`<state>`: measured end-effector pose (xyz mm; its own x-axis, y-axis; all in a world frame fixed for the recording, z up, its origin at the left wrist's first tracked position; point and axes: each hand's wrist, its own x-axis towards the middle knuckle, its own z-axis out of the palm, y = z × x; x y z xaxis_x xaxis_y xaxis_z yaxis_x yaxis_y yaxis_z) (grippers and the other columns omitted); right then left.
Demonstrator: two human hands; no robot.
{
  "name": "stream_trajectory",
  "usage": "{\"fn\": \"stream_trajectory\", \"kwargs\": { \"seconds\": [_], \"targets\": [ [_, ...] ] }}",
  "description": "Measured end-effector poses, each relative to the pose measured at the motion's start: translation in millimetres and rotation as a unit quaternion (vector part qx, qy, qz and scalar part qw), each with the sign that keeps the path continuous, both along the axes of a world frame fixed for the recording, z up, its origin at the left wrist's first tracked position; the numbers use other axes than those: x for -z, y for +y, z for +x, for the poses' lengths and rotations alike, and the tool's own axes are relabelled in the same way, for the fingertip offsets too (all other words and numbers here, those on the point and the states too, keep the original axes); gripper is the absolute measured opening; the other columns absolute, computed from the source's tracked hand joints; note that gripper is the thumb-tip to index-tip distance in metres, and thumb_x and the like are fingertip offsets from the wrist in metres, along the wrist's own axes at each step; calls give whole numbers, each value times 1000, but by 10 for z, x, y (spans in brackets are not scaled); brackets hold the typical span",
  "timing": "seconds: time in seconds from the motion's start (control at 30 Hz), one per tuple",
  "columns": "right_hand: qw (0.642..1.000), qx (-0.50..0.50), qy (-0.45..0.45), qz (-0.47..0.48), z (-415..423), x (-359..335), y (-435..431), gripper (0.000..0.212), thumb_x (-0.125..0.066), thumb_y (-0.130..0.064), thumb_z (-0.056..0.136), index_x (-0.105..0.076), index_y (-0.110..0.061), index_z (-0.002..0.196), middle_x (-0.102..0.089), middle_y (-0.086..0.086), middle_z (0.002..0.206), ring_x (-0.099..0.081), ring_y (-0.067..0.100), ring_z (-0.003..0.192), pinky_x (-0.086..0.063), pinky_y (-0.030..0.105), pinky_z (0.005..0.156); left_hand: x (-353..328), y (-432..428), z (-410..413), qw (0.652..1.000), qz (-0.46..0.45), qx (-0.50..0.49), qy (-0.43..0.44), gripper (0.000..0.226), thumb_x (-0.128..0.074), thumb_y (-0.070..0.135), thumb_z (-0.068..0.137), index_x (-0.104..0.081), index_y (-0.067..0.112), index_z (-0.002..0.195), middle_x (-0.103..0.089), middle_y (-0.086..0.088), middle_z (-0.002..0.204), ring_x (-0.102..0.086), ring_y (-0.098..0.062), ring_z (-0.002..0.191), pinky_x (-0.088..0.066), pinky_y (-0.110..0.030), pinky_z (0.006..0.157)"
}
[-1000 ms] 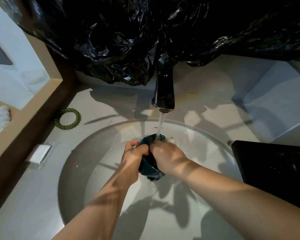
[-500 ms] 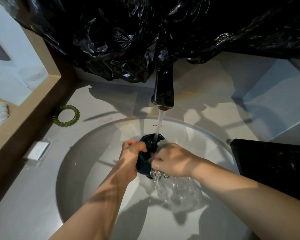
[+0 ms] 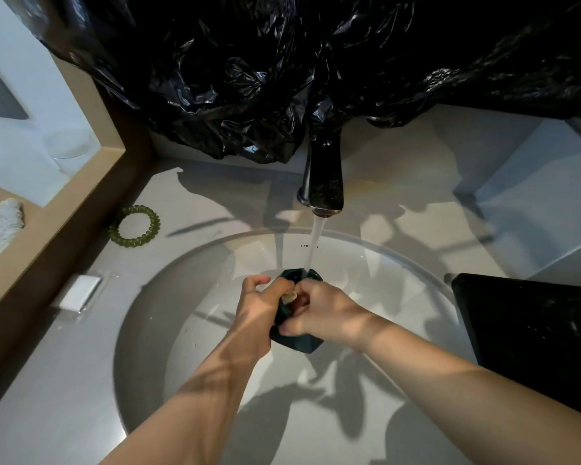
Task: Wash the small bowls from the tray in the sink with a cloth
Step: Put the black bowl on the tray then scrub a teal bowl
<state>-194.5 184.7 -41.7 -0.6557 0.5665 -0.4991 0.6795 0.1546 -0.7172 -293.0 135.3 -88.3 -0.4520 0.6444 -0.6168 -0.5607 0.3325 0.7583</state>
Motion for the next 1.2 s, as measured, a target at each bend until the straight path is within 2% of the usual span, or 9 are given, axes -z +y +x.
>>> {"fn": "stream_trajectory", "kwargs": {
  "seconds": [0.07, 0.17, 0.27, 0.33, 0.43, 0.6, 0.77, 0.97, 1.2],
  "targets": [
    [968, -179, -93, 149, 150, -6, 66, 25, -70, -25, 74, -61, -19, 97, -62, -1, 99, -57, 19, 99, -43, 27, 85, -22, 11, -10, 1000, -2, 8, -15, 21, -62, 10, 85, -52, 12, 103, -59, -8, 68, -55, -23, 58, -44, -28, 55],
    [849, -356, -125, 371, 381, 70, 191, 45, -71, -18, 68, -65, -25, 112, -56, 1, 131, -49, 20, 125, -23, 32, 112, -38, 10, -52, 999, -8, 29, -42, 10, -58, 7, 85, -60, 15, 91, -64, -10, 79, -59, -26, 67, -48, -30, 61],
    [811, -346, -36, 471, 438, 185, 284, 35, -81, -13, 50, -74, -26, 82, -72, 0, 95, -68, 21, 94, -39, 27, 94, -35, -4, -67, 997, 4, 56, -47, 26, -55, 6, 84, -64, 11, 107, -67, -18, 97, -61, -30, 79, -51, -32, 64],
    [812, -368, -24, 453, 353, 123, 206, 19, -73, -16, 60, -72, -23, 77, -70, -3, 78, -68, 19, 79, -36, 25, 82, -55, -17, -69, 997, 0, 55, -46, 26, -55, 6, 83, -64, 9, 107, -66, -20, 96, -60, -30, 77, -51, -30, 63],
    [819, -407, -116, 388, 232, 35, 32, 27, -60, -20, 82, -61, -19, 109, -65, 4, 107, -58, 27, 102, -39, 33, 88, -57, -18, -130, 997, -1, 59, -54, 42, -65, 16, 72, -60, 7, 113, -64, -17, 97, -61, -29, 80, -52, -33, 67],
    [939, -145, -68, 305, 29, 20, -134, 28, -58, -28, 87, -55, -18, 113, -63, 3, 110, -61, 25, 103, -45, 28, 79, -66, -8, -84, 992, 65, 64, -89, 51, -71, 17, 69, -57, 5, 117, -68, -14, 90, -67, -25, 76, -54, -31, 62],
    [967, 0, -7, 254, -155, 118, -278, 26, -55, -14, 82, -58, -16, 107, -66, 5, 102, -62, 25, 97, -43, 25, 70, -14, 7, 58, 995, 67, -53, -57, 19, -64, 10, 82, -61, 5, 100, -69, -13, 78, -69, -22, 69, -55, -29, 62],
    [881, -184, -136, 414, 25, 127, -74, 56, -56, -49, 79, -51, -22, 128, -53, -2, 132, -38, 18, 131, -14, 29, 113, -35, 25, -54, 998, 16, -49, -43, 31, -60, 19, 78, -61, 5, 106, -67, -15, 81, -64, -29, 71, -50, -32, 58],
    [884, -231, -150, 377, -135, 54, -56, 76, -63, -49, 73, -40, -14, 136, -37, 7, 144, -19, 21, 142, 8, 40, 118, -111, -7, -20, 999, 0, -4, -48, 19, -57, 19, 82, -67, 7, 94, -69, -13, 75, -65, -27, 70, -51, -29, 56]
  ]
}}
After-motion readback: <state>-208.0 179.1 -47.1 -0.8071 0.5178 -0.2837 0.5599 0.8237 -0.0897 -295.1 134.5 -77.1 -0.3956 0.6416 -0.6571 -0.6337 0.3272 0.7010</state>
